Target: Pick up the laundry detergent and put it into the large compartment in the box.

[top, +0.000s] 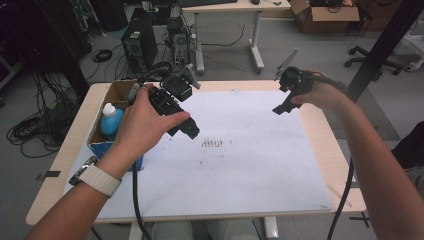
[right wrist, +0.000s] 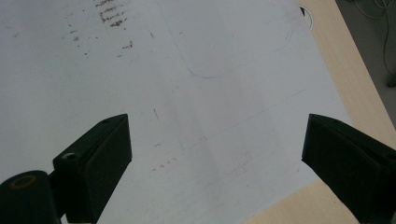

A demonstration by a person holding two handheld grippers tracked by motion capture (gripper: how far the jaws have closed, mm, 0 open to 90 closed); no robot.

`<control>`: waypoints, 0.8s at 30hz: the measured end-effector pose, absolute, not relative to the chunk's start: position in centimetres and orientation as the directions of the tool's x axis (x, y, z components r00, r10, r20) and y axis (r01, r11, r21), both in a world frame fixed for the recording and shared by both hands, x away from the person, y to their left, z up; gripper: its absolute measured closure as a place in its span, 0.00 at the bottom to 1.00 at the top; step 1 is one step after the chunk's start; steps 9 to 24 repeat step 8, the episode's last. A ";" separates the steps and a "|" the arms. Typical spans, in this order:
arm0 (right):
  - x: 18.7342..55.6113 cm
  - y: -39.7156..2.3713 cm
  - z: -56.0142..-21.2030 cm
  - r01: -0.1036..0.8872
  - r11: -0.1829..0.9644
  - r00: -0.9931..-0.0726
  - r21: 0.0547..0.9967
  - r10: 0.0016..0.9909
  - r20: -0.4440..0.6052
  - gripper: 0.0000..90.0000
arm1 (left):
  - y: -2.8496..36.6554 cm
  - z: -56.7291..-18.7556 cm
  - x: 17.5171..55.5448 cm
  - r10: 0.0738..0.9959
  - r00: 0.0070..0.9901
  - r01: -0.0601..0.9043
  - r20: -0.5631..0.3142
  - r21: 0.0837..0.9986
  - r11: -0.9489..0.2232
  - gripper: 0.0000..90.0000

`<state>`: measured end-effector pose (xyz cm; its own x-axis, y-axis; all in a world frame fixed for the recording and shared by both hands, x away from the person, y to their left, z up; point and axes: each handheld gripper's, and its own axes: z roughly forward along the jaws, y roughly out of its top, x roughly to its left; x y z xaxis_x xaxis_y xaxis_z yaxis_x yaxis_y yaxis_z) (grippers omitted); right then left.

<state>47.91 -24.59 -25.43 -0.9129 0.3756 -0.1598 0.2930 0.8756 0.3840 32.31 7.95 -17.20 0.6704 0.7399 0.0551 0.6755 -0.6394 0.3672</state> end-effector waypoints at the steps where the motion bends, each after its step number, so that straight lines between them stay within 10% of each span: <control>1: 47.9 -24.6 -25.4 0.293 0.875 -0.913 0.385 0.376 -0.159 0.09 | 8.0 -17.2 32.3 0.739 0.671 0.675 0.055 0.367 -0.640 0.06; 24: 47.7 -24.6 -25.5 0.288 0.877 -0.914 0.385 0.371 -0.162 0.09 | 8.2 -17.1 32.3 0.737 0.674 0.672 0.043 0.377 -0.637 0.06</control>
